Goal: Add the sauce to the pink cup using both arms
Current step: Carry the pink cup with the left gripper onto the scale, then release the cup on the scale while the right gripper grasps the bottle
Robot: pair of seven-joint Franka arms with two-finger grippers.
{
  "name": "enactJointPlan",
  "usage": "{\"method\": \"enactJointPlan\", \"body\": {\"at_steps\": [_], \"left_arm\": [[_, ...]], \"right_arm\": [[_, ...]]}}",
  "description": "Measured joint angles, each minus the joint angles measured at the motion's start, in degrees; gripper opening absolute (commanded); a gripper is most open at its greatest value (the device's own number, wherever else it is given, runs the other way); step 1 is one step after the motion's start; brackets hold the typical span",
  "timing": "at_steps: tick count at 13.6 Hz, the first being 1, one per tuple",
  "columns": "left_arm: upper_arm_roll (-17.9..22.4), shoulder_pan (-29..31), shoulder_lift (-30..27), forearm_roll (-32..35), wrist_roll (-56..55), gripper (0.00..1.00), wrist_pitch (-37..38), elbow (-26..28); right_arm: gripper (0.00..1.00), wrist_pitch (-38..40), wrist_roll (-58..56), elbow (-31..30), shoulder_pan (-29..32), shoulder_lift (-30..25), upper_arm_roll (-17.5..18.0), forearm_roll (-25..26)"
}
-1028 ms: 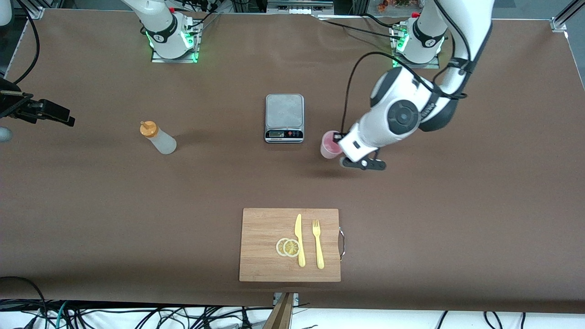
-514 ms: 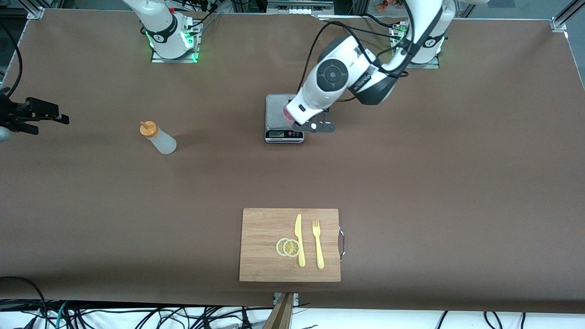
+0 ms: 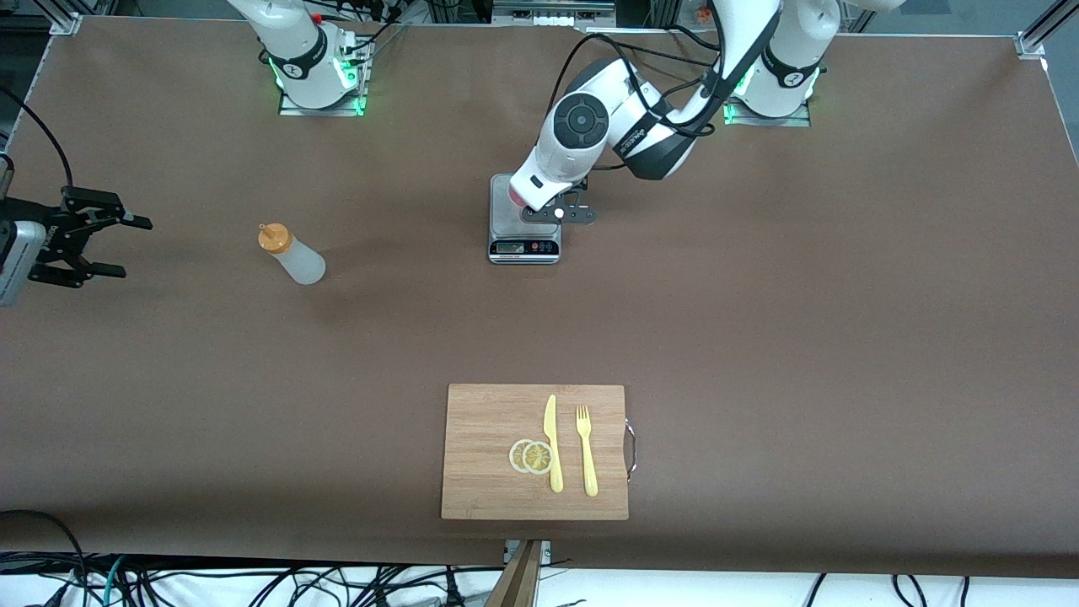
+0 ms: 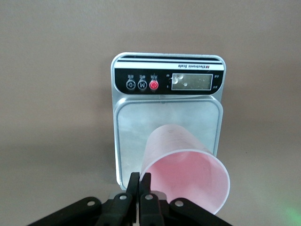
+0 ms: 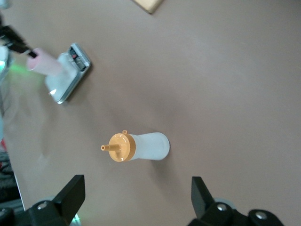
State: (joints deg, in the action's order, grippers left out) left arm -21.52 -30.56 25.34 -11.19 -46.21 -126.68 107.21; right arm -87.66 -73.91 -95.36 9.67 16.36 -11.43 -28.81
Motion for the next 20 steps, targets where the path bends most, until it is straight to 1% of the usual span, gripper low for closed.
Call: {"method": "enactJointPlan", "body": {"at_steps": [3,4,6,7,8,10,11,14,17,18,20], "left_arm": [[0.0,-0.3,0.1,0.0,-0.8,0.00,-0.2,0.5],[0.0,-0.3,0.1,0.0,-1.0,0.25,-0.2,0.5],[0.0,-0.3,0.1,0.0,-1.2,0.43,-0.2,0.5],[0.0,-0.3,0.1,0.0,-1.4,0.57,-0.2,0.5],[0.0,-0.3,0.1,0.0,-1.6,0.64,-0.2,0.5],[0.1,-0.3,0.1,0.0,-1.8,0.89,-0.2,0.5],[0.1,-0.3,0.1,0.0,-1.9,0.97,-0.2,0.3],[0.3,0.1,-0.2,0.0,-2.0,1.00,0.3,-0.8],[1.0,2.2,-1.5,-0.9,-2.1,1.00,4.1,-5.1],[2.0,3.1,-2.6,-0.9,-2.1,1.00,5.3,-6.7],[6.0,4.3,-5.3,-0.9,-1.4,1.00,10.3,-10.1]], "right_arm": [[1.00,0.3,-15.3,-5.3,1.7,2.3,-0.6,-6.1],[1.00,0.2,-20.0,-7.8,1.7,2.6,-1.0,-8.3],[1.00,-0.2,-28.7,-13.0,2.2,2.7,-1.3,-11.6],[1.00,-0.4,-33.0,-15.7,2.6,2.7,-1.4,-13.0],[1.00,-0.7,-37.2,-18.1,3.1,2.9,-1.4,-14.1],[1.00,-0.8,-45.5,-21.3,4.0,4.4,-1.4,-15.2],[1.00,-0.8,-49.1,-21.9,4.2,5.7,-1.4,-15.9],[1.00,-0.8,-58.6,-22.3,4.5,11.1,-1.4,-19.5],[1.00,-0.8,-64.8,-22.1,4.6,16.2,-1.4,-22.6],[1.00,-0.6,-66.6,-21.9,4.6,17.3,-1.3,-23.5],[1.00,0.0,-69.2,-21.3,4.6,19.2,-0.7,-25.0]]}}
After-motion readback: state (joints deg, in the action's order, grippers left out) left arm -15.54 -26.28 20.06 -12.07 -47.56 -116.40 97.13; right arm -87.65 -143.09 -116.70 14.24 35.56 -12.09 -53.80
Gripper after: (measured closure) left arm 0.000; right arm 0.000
